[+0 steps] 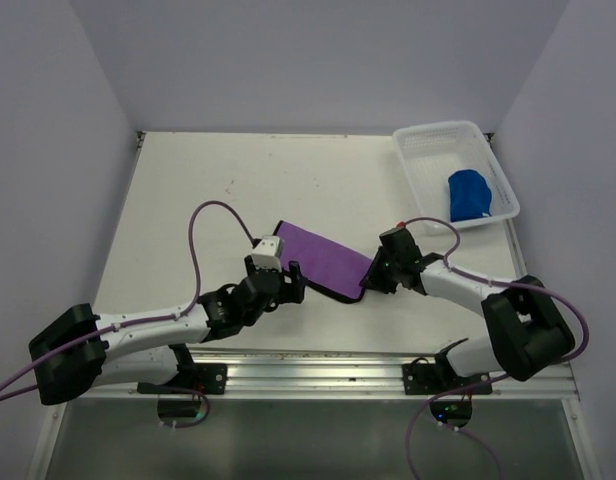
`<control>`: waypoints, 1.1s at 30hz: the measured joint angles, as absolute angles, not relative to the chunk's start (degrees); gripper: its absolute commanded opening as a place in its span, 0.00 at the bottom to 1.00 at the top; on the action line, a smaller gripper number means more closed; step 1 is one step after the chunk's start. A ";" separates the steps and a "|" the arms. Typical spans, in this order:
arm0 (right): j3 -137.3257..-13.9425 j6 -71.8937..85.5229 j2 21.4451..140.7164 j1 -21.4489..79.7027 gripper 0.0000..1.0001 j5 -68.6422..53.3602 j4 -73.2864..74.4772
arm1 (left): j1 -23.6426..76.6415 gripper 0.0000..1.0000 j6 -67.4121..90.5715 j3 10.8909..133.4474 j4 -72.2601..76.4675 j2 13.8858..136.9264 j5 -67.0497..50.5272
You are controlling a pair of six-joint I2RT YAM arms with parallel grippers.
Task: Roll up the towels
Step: Fold the towel
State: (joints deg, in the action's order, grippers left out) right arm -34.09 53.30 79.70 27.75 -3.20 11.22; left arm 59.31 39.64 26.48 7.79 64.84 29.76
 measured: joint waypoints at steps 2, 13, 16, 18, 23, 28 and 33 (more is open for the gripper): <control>-34.09 53.23 80.03 27.77 0.13 -2.98 11.16 | 59.07 0.82 39.35 26.48 7.75 64.86 29.74; -35.03 49.80 79.13 27.73 0.00 -1.58 14.70 | 57.76 0.82 38.24 26.48 6.92 64.05 29.58; -34.96 47.75 73.47 27.49 0.00 -0.05 21.02 | 57.74 0.82 37.78 26.48 6.50 62.78 29.61; -34.98 46.44 69.58 27.29 0.00 0.51 24.86 | 57.74 0.82 37.67 26.48 6.57 62.67 29.61; -36.18 43.48 65.43 27.16 0.00 0.91 34.54 | 57.21 0.82 37.23 26.37 8.75 65.91 29.58; -38.72 41.17 62.30 26.94 0.00 2.46 44.23 | 55.92 0.81 36.73 26.39 12.47 74.43 28.69; -43.59 39.68 59.53 26.57 0.00 3.84 50.70 | 54.61 0.80 36.12 27.64 15.77 82.35 26.85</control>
